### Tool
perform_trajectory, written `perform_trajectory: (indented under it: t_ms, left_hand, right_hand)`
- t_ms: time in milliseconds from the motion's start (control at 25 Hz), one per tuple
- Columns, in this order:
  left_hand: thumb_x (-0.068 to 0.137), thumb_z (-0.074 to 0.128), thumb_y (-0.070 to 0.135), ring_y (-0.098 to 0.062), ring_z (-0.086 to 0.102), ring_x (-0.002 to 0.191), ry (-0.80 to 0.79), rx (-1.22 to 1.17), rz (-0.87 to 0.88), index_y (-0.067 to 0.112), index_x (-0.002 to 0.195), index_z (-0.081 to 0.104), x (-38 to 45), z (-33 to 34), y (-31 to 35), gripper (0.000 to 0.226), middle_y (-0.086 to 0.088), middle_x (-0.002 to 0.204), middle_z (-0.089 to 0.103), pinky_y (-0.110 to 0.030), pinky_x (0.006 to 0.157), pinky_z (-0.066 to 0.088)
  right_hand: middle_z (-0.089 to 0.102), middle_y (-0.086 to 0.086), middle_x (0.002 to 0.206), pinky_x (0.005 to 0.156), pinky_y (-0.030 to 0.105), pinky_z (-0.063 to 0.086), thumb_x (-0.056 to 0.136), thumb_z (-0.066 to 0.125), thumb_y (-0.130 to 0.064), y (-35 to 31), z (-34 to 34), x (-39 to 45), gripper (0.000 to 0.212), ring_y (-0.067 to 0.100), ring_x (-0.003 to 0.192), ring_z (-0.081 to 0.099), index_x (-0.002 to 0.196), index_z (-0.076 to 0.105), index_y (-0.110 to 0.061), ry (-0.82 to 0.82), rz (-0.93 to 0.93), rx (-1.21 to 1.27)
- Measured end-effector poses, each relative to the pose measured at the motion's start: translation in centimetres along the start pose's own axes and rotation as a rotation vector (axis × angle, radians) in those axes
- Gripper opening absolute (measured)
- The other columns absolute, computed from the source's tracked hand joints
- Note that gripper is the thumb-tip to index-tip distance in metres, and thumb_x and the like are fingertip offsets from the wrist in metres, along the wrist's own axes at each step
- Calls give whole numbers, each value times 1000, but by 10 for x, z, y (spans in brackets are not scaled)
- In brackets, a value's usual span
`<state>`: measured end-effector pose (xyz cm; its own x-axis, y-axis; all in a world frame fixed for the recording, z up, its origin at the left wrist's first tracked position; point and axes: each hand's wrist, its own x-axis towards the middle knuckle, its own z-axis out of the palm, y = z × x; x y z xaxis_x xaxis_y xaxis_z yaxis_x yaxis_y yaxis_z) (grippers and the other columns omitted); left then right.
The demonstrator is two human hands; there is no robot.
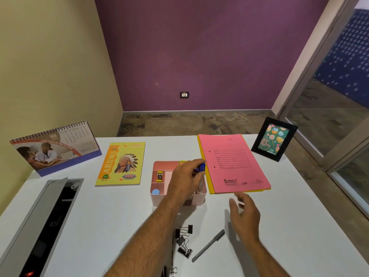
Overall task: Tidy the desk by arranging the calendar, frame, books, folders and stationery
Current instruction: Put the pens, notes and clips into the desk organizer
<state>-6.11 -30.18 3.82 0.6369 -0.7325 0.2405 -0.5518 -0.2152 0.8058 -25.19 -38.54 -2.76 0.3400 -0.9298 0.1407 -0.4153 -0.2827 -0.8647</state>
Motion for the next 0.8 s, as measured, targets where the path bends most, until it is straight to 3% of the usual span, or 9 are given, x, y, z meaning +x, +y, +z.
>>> perform_trajectory:
  t_ms: [120, 240, 280, 440, 680, 800]
  left_hand:
    - [88, 73, 22, -15, 66, 108, -5, 17, -75, 26, 128, 64, -3, 4, -4, 41, 3, 123, 69, -37, 100, 52]
    - [88, 74, 24, -17, 67, 109, -30, 70, -109, 26, 130, 63, -5, 8, -7, 43, 3, 125, 69, -36, 100, 50]
    - [88, 74, 25, -18, 67, 108, -40, 101, -117, 26, 130, 64, -5, 9, -9, 43, 3, 124, 69, -35, 100, 50]
    - [87, 74, 30, -20, 66, 102, -98, 232, -193, 21, 127, 66, -5, 8, -20, 41, -3, 121, 70, -36, 95, 55]
    - [88, 71, 38, -20, 63, 98, -162, 404, -202, 21, 121, 68, -7, 16, -27, 36, -3, 114, 70, -32, 81, 52]
    - [92, 64, 44, -21, 58, 106, -167, 567, -136, 25, 127, 65, -5, 16, -29, 40, -4, 116, 68, -33, 85, 50]
  right_hand:
    - [58, 11, 137, 107, 38, 41, 97, 51, -31, 47, -9, -30, 38, 28, 130, 50, 128, 59, -11, -194, -85, -448]
    - [51, 16, 144, 112, 50, 31, 94, 2, -60, 76, -16, -50, 85, 36, 136, 45, 134, 58, -9, -335, -152, -796]
    - [53, 17, 141, 108, 55, 34, 93, -4, -61, 79, -18, -52, 91, 39, 132, 48, 132, 60, -9, -346, -138, -840]
    - [58, 20, 136, 100, 61, 41, 97, 0, -59, 81, -16, -54, 88, 43, 124, 55, 126, 65, -8, -352, -108, -886]
    - [40, 13, 152, 114, 53, 22, 89, -12, -66, 90, -14, -51, 96, 36, 141, 36, 140, 51, -15, -406, -93, -906]
    - [25, 9, 159, 118, 49, 10, 81, -22, -69, 98, -12, -50, 102, 32, 148, 22, 148, 38, -20, -407, -116, -912]
